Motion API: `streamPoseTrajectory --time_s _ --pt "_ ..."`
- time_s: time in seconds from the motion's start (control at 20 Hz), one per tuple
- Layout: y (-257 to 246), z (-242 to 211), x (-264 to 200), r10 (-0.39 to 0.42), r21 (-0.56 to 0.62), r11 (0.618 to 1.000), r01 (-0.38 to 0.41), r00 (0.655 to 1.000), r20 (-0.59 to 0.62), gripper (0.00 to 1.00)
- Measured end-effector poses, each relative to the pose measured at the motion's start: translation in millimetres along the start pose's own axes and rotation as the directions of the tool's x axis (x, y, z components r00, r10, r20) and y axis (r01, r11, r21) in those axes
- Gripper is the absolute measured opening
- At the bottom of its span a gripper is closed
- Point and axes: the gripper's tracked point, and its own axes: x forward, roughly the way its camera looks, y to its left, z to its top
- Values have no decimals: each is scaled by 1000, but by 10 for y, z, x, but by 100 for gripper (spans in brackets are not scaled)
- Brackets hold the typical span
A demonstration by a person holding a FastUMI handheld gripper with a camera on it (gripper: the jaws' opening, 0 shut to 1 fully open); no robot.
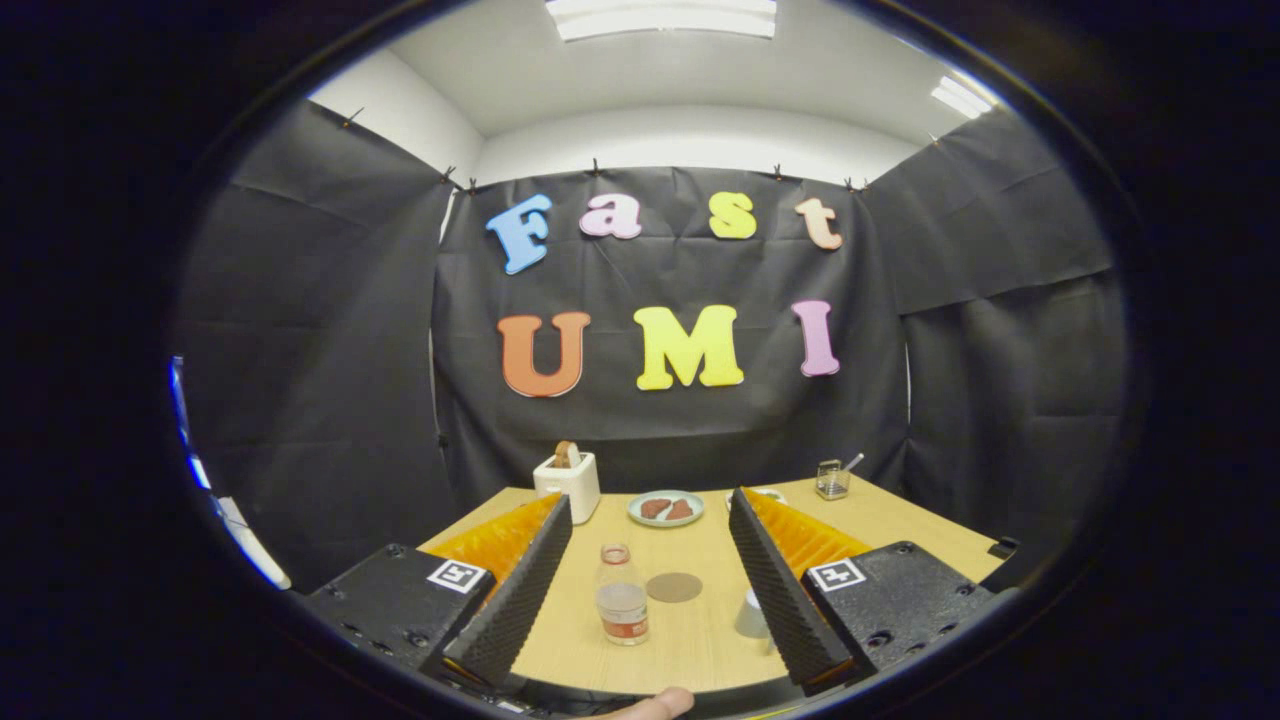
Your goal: Take the bottle from table, then pour the juice into the cup, finally place the bottle on the coaster
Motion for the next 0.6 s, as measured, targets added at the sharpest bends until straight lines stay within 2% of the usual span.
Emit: streamPoseTrajectory --time_s 0.6 --pt "164 -925 426 -14 -45 999 13 1000 -25 100"
